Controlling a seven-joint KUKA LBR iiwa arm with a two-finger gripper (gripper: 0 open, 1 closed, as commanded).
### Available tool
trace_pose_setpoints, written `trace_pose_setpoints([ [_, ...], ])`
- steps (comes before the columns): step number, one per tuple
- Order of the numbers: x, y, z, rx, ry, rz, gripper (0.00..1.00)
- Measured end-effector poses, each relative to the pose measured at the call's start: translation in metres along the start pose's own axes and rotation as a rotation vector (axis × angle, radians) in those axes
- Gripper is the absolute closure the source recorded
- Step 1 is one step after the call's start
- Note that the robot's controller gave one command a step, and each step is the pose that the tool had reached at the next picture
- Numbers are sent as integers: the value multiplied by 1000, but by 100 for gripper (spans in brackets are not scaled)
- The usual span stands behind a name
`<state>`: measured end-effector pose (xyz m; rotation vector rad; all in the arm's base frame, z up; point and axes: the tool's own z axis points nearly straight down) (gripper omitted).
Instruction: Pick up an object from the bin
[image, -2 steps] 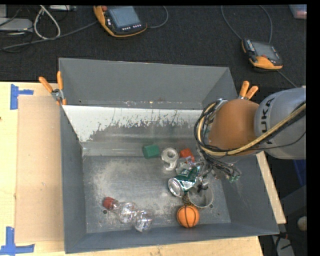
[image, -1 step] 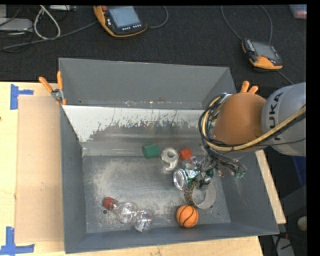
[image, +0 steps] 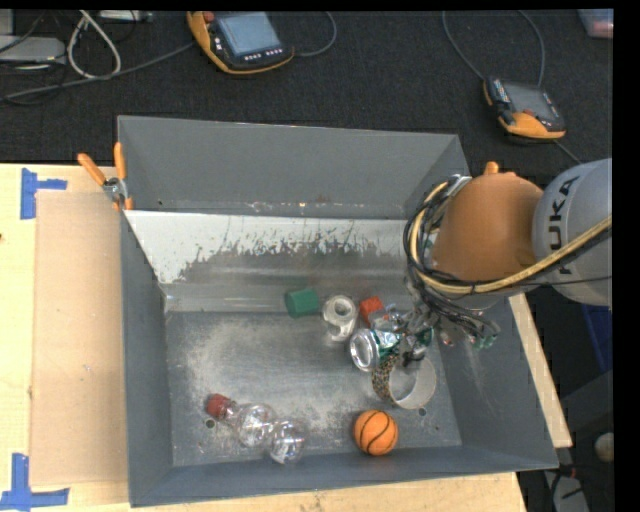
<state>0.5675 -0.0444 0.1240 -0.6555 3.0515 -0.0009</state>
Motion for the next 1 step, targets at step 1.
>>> trace_pose_setpoints([
  [1,1,1,-13,-3,3,0,100],
])
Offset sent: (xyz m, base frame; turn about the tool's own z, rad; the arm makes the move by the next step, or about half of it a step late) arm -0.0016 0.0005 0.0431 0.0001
